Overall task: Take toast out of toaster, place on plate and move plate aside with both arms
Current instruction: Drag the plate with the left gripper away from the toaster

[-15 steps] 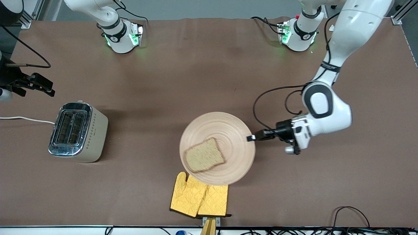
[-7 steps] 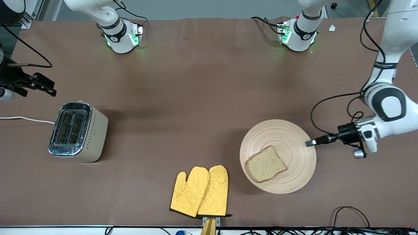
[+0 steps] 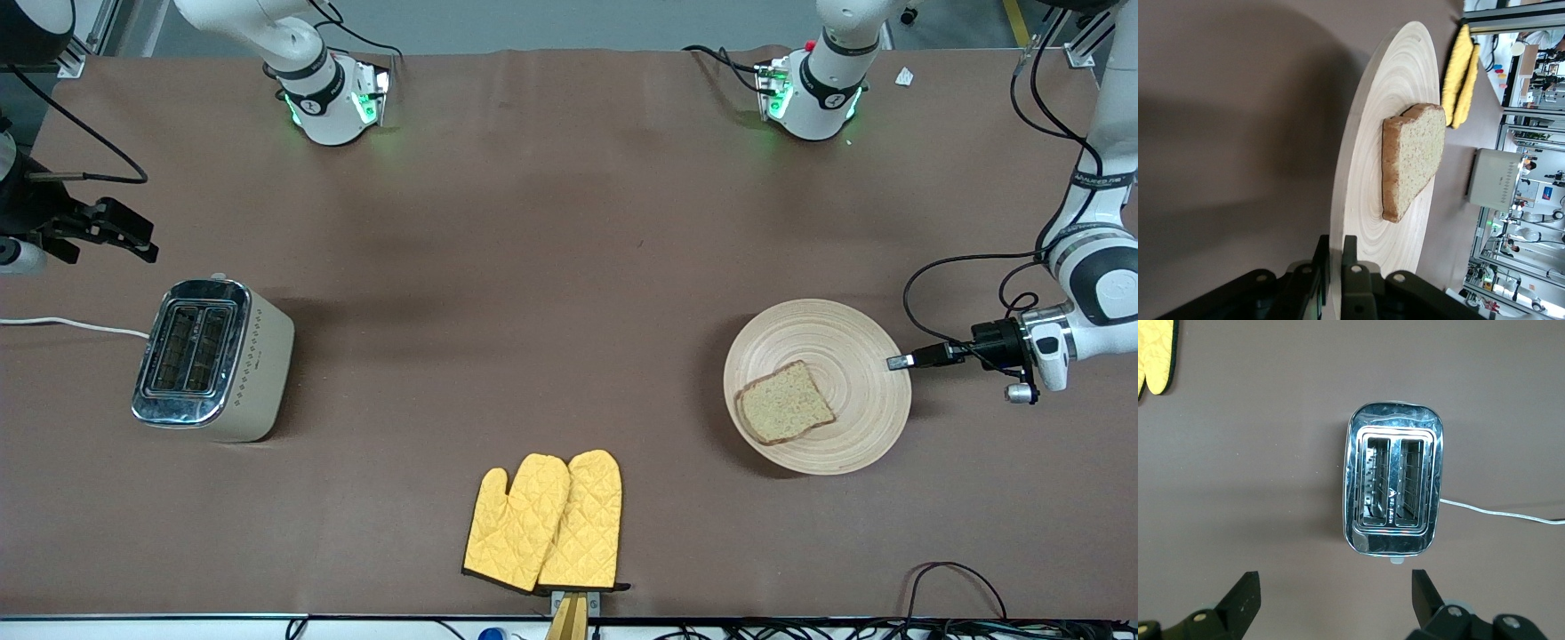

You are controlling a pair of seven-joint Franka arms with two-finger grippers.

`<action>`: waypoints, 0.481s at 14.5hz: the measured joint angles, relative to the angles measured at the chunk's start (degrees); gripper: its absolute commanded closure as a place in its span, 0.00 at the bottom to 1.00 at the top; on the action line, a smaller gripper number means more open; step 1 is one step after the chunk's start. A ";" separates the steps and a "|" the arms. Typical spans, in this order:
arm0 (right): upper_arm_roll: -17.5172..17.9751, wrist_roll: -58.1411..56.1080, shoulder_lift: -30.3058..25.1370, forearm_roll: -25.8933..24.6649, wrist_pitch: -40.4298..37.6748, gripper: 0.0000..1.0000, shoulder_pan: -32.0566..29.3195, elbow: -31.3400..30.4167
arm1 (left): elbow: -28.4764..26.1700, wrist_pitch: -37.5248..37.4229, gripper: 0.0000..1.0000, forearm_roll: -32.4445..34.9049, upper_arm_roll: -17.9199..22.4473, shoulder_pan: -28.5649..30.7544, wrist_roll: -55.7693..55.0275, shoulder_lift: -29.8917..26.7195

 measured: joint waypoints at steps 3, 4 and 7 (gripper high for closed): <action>0.00 0.00 0.00 0.00 0.00 0.00 0.03 0.00 | 3.16 0.14 0.90 2.88 0.08 1.32 1.29 3.52; 0.00 0.00 0.00 0.00 0.00 0.00 0.03 0.00 | 4.40 0.16 0.82 3.79 0.09 1.57 1.29 4.52; 0.00 0.00 0.00 0.00 0.00 0.00 0.03 0.00 | 7.87 -0.03 0.01 5.47 0.00 1.74 1.29 6.97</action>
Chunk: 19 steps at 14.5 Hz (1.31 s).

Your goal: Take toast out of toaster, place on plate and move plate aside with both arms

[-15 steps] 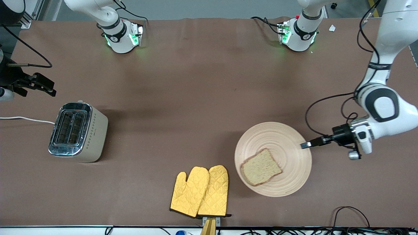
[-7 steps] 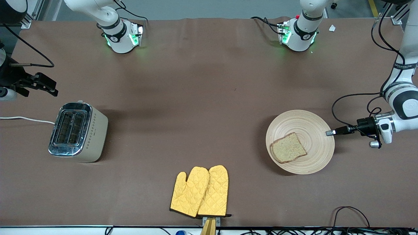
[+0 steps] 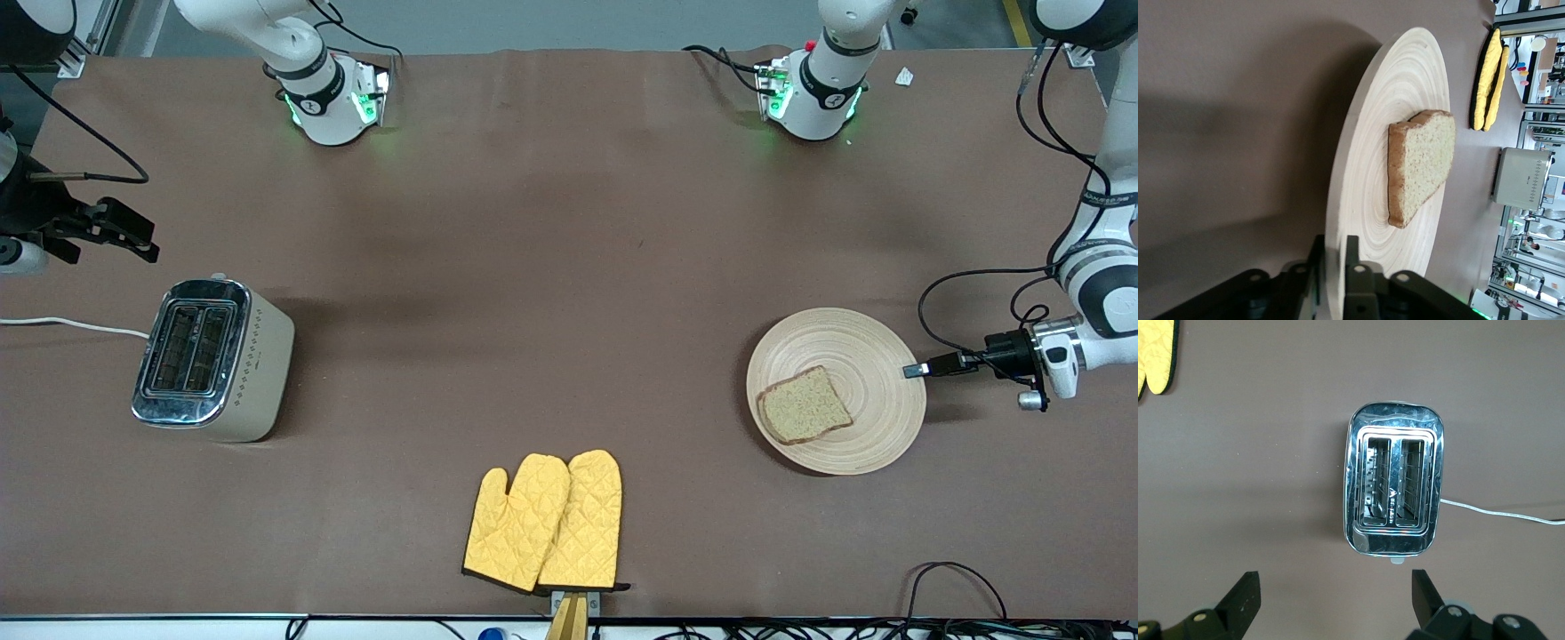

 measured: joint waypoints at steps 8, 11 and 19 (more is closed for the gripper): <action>0.04 0.00 0.00 0.00 0.00 0.00 0.23 0.00 | 9.42 -0.11 0.00 10.21 -3.46 -3.29 -15.56 -0.52; 0.06 0.17 0.00 0.00 0.00 0.00 0.36 0.00 | 12.51 -0.48 0.00 16.08 -5.69 -6.74 -27.03 -3.93; -0.11 0.40 0.00 0.00 0.01 0.00 0.38 0.01 | 13.18 -7.69 0.00 28.95 -6.60 -19.71 -52.42 -19.97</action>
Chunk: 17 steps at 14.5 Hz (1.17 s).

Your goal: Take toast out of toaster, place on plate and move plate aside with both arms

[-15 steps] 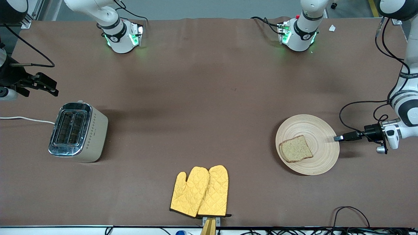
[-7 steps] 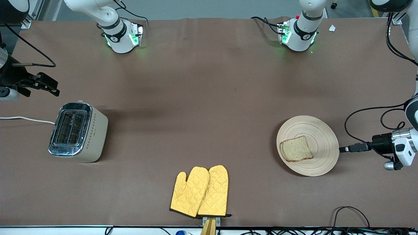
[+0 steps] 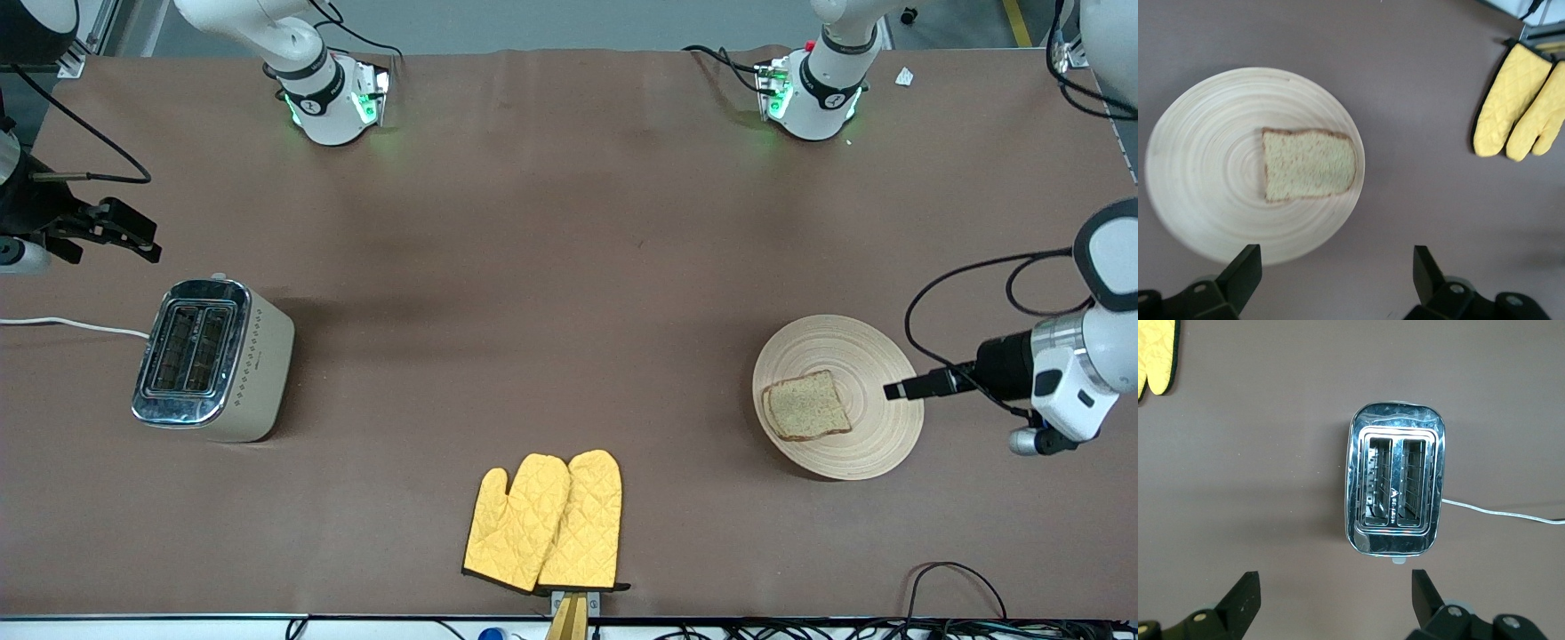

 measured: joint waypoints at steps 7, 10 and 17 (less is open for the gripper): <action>-0.15 0.06 0.00 0.00 0.01 0.00 -0.02 0.00 | -0.38 -8.01 0.00 12.33 4.79 -9.41 -0.55 -12.83; -0.27 0.11 0.00 0.00 0.02 0.00 -0.04 0.01 | -1.17 -14.06 0.00 12.37 13.93 -16.01 1.84 -19.18; -0.60 0.15 0.00 0.00 0.05 0.00 -0.07 0.01 | -13.18 -18.76 0.00 12.37 16.85 -19.77 7.83 -33.25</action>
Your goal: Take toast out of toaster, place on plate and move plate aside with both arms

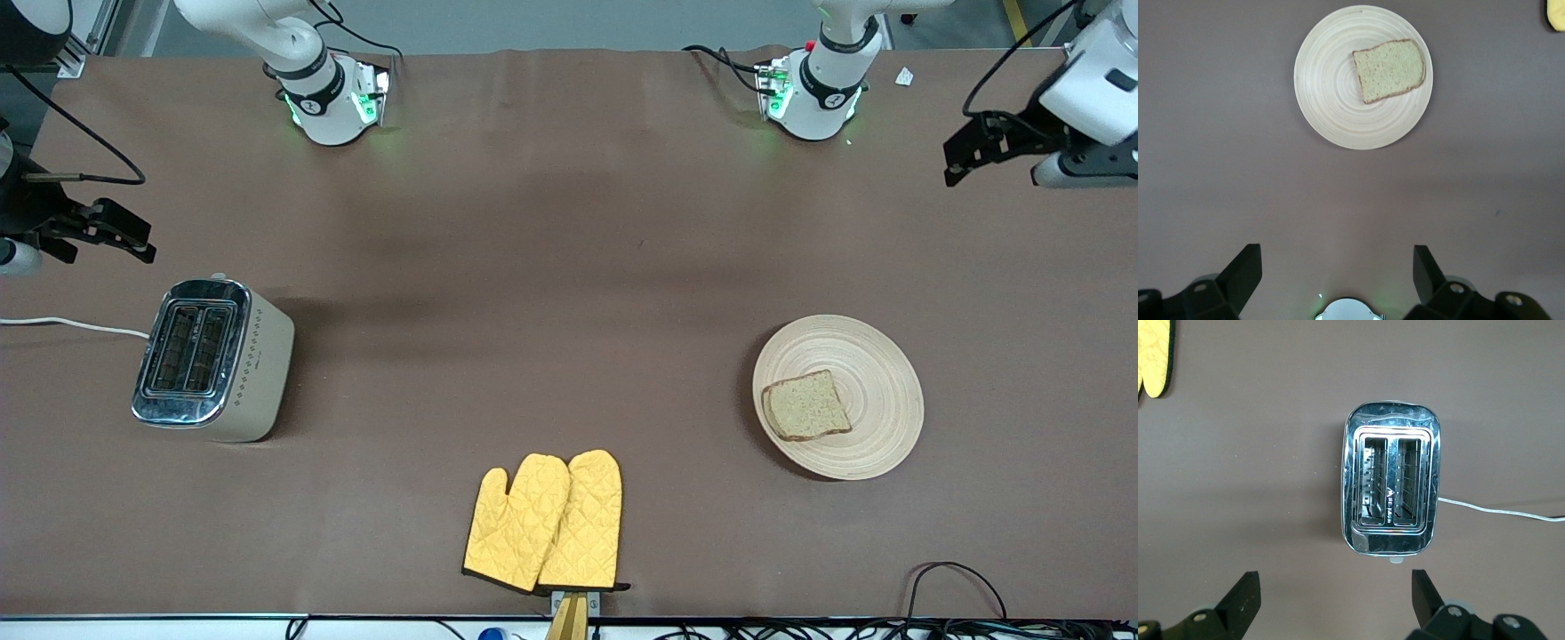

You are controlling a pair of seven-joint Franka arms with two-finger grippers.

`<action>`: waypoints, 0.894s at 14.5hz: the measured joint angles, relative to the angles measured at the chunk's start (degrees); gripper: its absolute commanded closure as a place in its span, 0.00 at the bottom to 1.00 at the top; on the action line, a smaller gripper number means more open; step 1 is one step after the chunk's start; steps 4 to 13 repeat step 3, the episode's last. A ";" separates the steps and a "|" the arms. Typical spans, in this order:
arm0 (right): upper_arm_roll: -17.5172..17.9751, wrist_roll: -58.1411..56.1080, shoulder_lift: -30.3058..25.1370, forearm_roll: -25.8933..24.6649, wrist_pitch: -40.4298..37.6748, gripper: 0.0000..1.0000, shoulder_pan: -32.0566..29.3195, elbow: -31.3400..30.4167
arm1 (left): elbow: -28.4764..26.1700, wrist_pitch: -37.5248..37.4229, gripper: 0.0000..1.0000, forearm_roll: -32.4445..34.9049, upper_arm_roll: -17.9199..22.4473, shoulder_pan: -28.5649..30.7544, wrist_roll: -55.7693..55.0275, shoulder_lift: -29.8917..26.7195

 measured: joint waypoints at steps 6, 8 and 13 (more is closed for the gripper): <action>-0.02 0.02 0.00 0.00 0.09 0.00 0.00 0.00 | -1.31 0.00 0.00 0.00 0.11 -0.04 2.74 -1.53; -0.02 0.02 0.00 0.00 0.09 0.00 0.00 0.00 | -1.31 0.00 0.00 0.00 0.11 -0.04 2.74 -1.53; -0.02 0.02 0.00 0.00 0.09 0.00 0.00 0.00 | -1.31 0.00 0.00 0.00 0.11 -0.04 2.74 -1.53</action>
